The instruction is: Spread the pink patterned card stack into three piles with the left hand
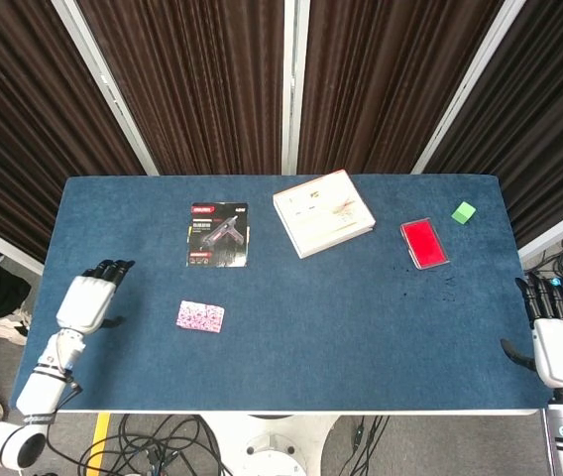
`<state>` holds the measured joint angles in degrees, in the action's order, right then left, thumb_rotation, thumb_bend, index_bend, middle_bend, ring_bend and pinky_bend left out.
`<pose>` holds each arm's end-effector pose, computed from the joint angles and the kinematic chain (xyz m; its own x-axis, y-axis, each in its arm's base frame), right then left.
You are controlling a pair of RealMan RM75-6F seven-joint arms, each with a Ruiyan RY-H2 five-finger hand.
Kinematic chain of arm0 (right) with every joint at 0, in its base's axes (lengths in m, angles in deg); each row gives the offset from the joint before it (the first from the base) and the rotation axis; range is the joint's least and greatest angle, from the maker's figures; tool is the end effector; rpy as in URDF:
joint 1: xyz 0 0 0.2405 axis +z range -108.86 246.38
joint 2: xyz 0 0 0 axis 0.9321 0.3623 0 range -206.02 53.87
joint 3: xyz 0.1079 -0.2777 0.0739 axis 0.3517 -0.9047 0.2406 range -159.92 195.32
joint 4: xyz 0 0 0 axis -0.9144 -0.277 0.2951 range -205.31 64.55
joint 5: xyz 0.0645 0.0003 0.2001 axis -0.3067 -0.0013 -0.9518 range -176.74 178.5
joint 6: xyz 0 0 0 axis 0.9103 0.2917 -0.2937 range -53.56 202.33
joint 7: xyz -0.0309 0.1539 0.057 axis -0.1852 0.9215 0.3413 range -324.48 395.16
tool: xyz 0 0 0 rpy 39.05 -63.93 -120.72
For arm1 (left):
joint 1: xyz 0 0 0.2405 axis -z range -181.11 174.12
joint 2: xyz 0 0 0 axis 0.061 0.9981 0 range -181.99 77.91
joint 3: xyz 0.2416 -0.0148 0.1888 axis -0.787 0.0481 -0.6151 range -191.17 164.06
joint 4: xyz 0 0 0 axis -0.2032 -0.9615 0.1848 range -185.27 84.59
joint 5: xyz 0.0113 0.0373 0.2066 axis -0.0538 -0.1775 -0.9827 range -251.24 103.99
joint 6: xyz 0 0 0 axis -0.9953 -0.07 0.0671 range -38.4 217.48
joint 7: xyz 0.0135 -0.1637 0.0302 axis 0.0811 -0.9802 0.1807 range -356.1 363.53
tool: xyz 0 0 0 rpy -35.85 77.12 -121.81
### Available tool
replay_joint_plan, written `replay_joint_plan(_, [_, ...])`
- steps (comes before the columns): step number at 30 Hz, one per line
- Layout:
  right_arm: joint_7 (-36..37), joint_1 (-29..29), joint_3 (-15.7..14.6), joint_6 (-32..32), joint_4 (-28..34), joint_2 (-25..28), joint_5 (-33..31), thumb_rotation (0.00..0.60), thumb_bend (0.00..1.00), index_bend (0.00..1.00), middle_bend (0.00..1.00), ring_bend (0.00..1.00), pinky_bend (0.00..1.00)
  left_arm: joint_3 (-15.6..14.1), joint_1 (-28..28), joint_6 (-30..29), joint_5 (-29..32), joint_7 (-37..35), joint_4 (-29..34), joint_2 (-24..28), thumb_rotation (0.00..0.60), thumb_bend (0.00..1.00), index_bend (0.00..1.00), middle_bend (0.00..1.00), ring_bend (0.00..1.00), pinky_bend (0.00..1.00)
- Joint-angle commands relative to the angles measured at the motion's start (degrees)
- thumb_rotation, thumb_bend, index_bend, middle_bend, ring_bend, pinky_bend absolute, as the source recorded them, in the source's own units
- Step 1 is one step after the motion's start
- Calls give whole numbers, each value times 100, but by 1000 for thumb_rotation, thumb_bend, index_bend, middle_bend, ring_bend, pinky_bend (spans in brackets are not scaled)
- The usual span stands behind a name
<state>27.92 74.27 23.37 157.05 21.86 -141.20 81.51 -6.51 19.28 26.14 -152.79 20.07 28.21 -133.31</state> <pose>-0.3656 -0.2217 0.1820 0.4834 -0.0011 0.8754 -0.8732 0.0698 0.4823 -0.3226 0.3297 0.0491 0.5941 0.1550 0.7893 0.8000 -0.2168 -0.5595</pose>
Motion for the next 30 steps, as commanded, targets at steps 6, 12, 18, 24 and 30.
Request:
replay_joint_plan(6, [-75, 0, 23, 2, 16, -14, -64, 600, 118, 16, 0, 0, 0, -42, 216, 292, 287, 190, -236, -500, 600, 87, 121, 143, 130, 344])
replay_joint_plan(12, [27, -22, 37, 71, 3, -7, -29, 600, 118, 16, 0, 0, 0, 1, 395, 806, 996, 707, 315, -397, 600, 87, 121, 143, 114, 297])
replay_joint_plan(18, [70, -25, 41, 92, 1, -5, -4, 600, 117, 16, 0, 0, 0, -22, 605, 911, 1273, 1198, 531, -410, 600, 88, 137, 144, 114, 278])
replay_joint_plan(24, [74, -23, 38, 86, 3, -5, -2, 600, 118, 16, 0, 0, 0, -99, 806, 984, 1635, 1769, 752, -480, 600, 87, 163, 159, 114, 221])
replay_joint_plan(30, [99, -27, 44, 97, 7, 7, 2, 600, 118, 16, 0, 0, 0, -135, 989, 908, 1991, 2243, 882, -626, 600, 88, 172, 171, 114, 216])
